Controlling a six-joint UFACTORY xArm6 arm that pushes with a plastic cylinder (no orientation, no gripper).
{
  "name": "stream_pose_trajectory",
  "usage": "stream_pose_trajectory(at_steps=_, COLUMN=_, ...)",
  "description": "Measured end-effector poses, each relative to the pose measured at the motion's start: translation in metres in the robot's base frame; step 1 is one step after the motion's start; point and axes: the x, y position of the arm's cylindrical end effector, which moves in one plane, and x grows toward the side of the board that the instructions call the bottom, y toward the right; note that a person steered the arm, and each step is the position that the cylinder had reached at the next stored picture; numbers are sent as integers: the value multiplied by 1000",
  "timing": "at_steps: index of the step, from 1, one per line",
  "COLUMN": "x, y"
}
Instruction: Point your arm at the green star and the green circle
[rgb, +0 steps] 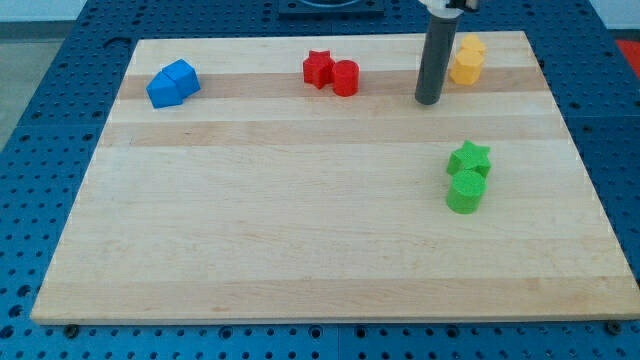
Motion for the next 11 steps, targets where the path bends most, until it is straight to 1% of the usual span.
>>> stream_pose_trajectory(at_steps=1, x=-2, y=16)
stream_pose_trajectory(at_steps=2, x=-1, y=69)
stream_pose_trajectory(at_steps=3, x=35, y=84)
stream_pose_trajectory(at_steps=4, x=83, y=84)
stream_pose_trajectory(at_steps=7, x=139, y=84)
stream_pose_trajectory(at_steps=9, x=146, y=78)
stream_pose_trajectory(at_steps=11, x=146, y=39)
